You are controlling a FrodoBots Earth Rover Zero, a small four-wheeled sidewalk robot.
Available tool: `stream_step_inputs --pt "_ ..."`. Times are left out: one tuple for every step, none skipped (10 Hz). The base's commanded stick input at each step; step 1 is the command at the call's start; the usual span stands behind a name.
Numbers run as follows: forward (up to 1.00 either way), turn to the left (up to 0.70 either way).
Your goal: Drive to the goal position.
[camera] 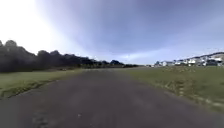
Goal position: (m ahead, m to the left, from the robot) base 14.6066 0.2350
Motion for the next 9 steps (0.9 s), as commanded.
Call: stream_step_inputs --pt "1.00 0.00" --pt "1.00 0.00" --pt "1.00 0.00" --pt "1.00 0.00" --pt "1.00 0.00" --pt "1.00 0.00" --pt "1.00 0.00" --pt "1.00 0.00" --pt "1.00 0.00"
